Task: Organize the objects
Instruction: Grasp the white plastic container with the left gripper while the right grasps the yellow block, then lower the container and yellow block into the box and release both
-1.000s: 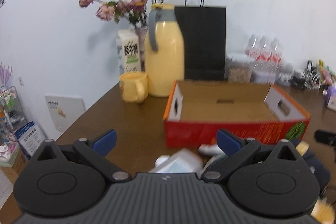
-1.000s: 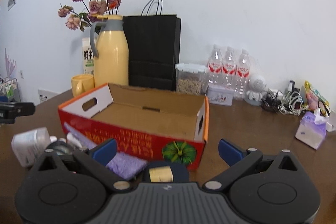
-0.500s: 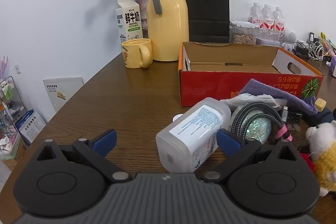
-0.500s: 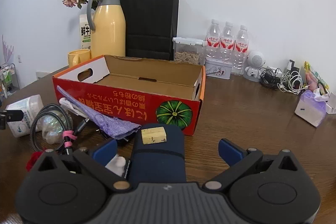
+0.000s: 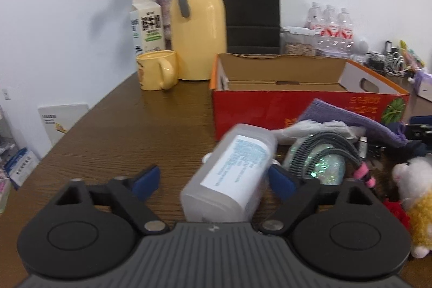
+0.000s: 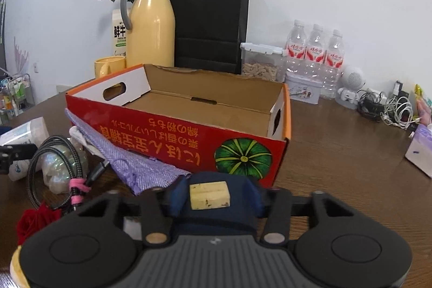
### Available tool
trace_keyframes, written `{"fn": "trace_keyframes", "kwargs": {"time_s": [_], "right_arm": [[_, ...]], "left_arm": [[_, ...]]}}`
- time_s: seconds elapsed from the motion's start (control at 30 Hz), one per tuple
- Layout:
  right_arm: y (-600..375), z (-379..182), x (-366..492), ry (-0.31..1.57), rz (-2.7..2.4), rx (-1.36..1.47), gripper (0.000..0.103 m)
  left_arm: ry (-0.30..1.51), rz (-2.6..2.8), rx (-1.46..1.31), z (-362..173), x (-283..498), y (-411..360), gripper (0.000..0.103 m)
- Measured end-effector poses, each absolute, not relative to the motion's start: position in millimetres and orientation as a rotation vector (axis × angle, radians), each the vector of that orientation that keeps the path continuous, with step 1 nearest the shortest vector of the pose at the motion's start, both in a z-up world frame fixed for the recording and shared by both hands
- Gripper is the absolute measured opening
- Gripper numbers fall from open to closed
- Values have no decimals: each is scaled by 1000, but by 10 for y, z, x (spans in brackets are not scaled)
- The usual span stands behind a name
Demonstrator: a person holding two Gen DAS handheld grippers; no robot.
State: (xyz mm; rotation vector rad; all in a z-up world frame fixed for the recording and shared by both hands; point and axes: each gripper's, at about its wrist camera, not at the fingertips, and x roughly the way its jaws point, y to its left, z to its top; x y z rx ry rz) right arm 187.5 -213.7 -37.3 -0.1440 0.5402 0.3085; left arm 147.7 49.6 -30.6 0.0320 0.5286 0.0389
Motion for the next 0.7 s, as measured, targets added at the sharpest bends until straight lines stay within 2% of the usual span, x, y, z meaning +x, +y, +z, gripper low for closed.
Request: {"fn": "trace_keyframes", "kwargs": {"time_s": [0.03,0.07,0.1,0.13,0.43,0.7], "right_arm": [[-2131,-386,1886,546,317,-140,36],[-2128,-400,1888,553,326,-138,30],[-2120,-412,1882,553,328,-141,30],[-2116,-417,1870,546,325,-143,30],[-2165,-386,1762,513,317,-114,29],[-2193,-235,1657,455,323,-106,29]], "left_arm": [[532,23,28,-315,1478,488,70],[537,5,21,-327,1474,484,55],[540,0,15,-332,1475,482,44],[541,1,13,-338,1470,477,41],[494,30,-30,-272,1337,509,41],[401,31,-48,31,1274,498,41]]}}
